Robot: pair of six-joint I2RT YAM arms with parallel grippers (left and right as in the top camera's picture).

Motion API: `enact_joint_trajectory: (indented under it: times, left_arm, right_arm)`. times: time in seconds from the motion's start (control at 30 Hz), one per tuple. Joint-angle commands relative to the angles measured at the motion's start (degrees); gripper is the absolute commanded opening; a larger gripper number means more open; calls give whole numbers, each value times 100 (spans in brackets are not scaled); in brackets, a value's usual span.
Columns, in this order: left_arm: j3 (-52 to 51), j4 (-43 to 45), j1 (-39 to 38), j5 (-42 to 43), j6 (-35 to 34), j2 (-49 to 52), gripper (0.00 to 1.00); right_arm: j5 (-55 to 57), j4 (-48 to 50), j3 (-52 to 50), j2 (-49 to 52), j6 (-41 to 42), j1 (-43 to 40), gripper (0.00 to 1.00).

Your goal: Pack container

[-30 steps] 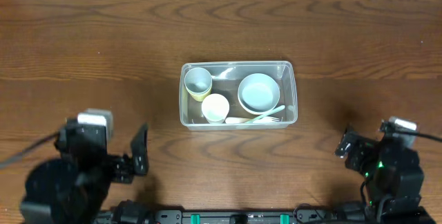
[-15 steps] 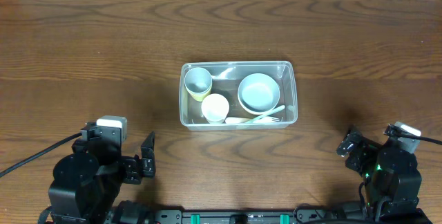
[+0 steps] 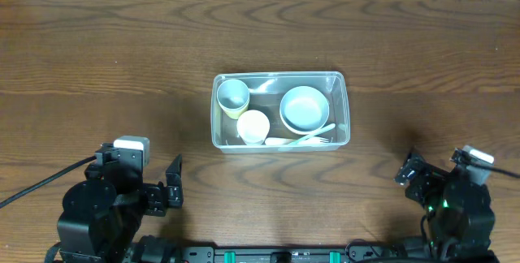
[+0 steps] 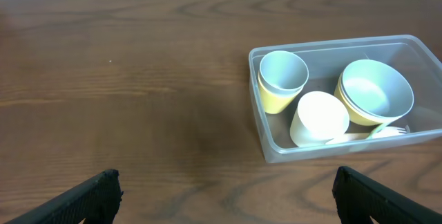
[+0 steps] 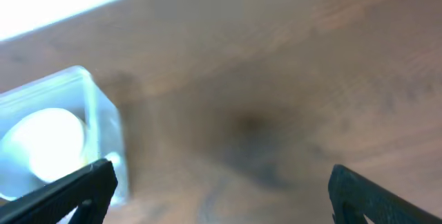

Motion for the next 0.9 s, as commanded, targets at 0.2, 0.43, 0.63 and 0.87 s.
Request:
enact_joint_trajectory:
  times: [0.2,0.43,0.63,0.87]
  left_arm:
    - [-2,4,-33,22,33,4,98]
    - [-2,7,-33,22,33,4,98]
    - [-2,4,-33,22,33,4,98]
    - [-2,7,-33,22,33,4,98]
  right_arm:
    - [-1379,2277,-1683,-1740,-1906,-39,99]
    - [-1969,4518,-2879,-1718,-2767,-129,99]
    - [-2179,5340,-3585,-1722,-2745,-396,99]
    - [-2614,4588,-3580,-1722,-2404,-538,99]
